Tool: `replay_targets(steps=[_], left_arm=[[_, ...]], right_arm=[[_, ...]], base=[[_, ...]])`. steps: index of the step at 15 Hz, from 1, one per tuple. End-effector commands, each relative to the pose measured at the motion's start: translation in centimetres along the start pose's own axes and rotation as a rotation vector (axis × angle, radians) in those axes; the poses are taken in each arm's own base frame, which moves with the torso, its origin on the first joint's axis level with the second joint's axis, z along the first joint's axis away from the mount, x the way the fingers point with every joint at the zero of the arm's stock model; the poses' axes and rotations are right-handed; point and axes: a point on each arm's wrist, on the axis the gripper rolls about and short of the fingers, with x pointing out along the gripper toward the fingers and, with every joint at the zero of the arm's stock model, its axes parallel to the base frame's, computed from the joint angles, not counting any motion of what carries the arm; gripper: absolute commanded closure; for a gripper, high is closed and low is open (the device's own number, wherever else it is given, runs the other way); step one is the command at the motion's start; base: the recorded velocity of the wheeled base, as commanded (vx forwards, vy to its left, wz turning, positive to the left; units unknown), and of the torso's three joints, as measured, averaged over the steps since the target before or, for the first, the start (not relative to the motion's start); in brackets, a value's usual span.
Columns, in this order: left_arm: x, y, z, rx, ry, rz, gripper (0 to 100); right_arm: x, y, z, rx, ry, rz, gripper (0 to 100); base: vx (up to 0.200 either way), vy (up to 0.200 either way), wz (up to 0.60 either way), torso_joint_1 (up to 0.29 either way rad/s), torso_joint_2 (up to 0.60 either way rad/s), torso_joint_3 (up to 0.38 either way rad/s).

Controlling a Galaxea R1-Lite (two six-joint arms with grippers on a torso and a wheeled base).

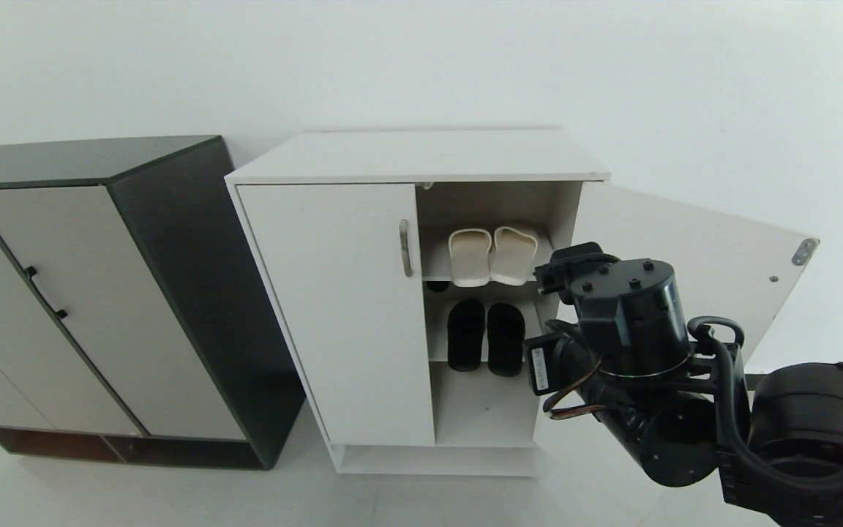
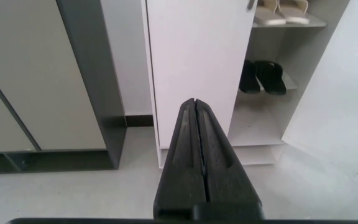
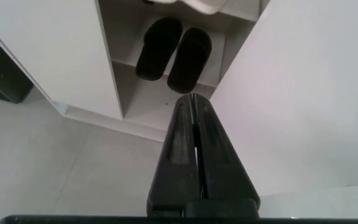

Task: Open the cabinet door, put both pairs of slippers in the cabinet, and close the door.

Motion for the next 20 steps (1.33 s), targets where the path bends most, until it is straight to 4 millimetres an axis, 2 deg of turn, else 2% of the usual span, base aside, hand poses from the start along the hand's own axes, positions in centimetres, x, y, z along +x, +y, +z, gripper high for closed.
replay_targets(steps=[1,10,20], left_arm=[[0.01,0.0,0.01,-0.001,0.001,-0.001,100],[0.01,0.0,0.01,0.0,0.001,-0.001,100],[0.01,0.0,0.01,0.0,0.001,0.001,100]], right_arm=[[0.06,0.03,-0.06,-0.002,0.002,-0.001,100],[0.05,0.0,-0.23,-0.006,0.006,-0.001,100],[0.18,0.08,-0.52,-0.014,0.014,-0.002,100]], base=[[0.0,0.0,0.0,0.144,-0.46,-0.32],[0.0,0.0,0.0,0.184,-0.49,-0.31],[0.0,0.0,0.0,0.243,-0.56,-0.321]])
